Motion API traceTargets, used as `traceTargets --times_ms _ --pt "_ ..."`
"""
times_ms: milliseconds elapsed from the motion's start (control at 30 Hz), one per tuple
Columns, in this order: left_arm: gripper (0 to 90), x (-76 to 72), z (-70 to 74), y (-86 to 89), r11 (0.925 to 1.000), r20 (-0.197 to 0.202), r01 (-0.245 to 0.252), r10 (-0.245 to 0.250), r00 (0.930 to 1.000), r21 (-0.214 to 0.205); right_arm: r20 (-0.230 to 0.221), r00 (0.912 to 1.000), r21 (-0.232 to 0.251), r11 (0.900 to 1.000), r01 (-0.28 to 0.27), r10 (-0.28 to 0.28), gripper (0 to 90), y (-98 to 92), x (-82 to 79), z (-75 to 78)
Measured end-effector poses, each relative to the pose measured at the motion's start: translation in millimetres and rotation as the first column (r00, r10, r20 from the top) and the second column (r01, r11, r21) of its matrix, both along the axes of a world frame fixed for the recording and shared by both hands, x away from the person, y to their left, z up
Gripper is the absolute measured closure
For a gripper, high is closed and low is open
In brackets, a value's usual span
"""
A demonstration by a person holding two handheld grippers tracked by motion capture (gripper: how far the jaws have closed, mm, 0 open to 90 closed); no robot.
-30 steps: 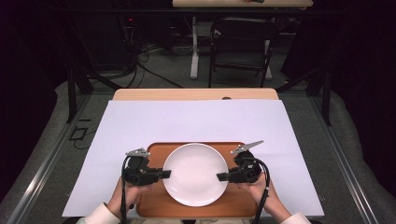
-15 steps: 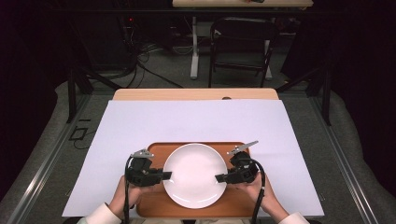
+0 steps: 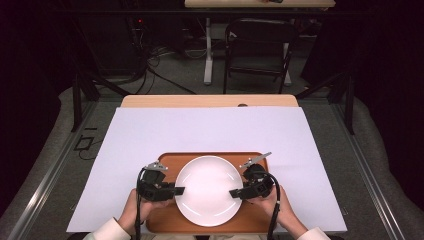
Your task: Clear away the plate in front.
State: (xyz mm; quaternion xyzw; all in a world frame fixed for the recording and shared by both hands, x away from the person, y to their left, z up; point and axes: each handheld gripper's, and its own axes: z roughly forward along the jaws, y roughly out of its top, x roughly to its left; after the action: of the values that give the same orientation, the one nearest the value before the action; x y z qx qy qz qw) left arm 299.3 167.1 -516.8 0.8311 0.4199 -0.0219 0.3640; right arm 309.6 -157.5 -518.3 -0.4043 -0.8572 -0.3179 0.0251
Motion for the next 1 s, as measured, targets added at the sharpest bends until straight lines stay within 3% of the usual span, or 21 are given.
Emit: traceTargets --times_ms 233,667,767,1000 --pt "68.1 0.8 -3.3 -1.4 0.9996 -0.018 -0.001 0.002 0.9998 0.027 -0.001 1.0000 -0.020 0.9998 -0.006 0.006 56.3 3.4 -0.5 -2.0" --pt "65.2 0.1 -6.9 -5.6 0.9971 -0.001 0.006 -0.006 1.0000 0.076 -0.016 0.9998 -0.061 0.9980 -0.014 0.013 51.2 7.1 -0.9 -5.3" --pt "64.3 -0.1 -7.4 -6.5 0.9943 0.008 0.015 -0.016 0.9998 0.106 -0.013 0.9996 -0.083 0.9962 -0.025 0.024 47.0 9.3 -1.5 -6.4" --pt "63.8 0.8 -11.5 -8.5 0.9911 -0.011 0.020 -0.018 0.9998 0.132 -0.022 0.9994 -0.115 0.9929 -0.029 0.026 40.5 12.0 -1.5 -9.1"
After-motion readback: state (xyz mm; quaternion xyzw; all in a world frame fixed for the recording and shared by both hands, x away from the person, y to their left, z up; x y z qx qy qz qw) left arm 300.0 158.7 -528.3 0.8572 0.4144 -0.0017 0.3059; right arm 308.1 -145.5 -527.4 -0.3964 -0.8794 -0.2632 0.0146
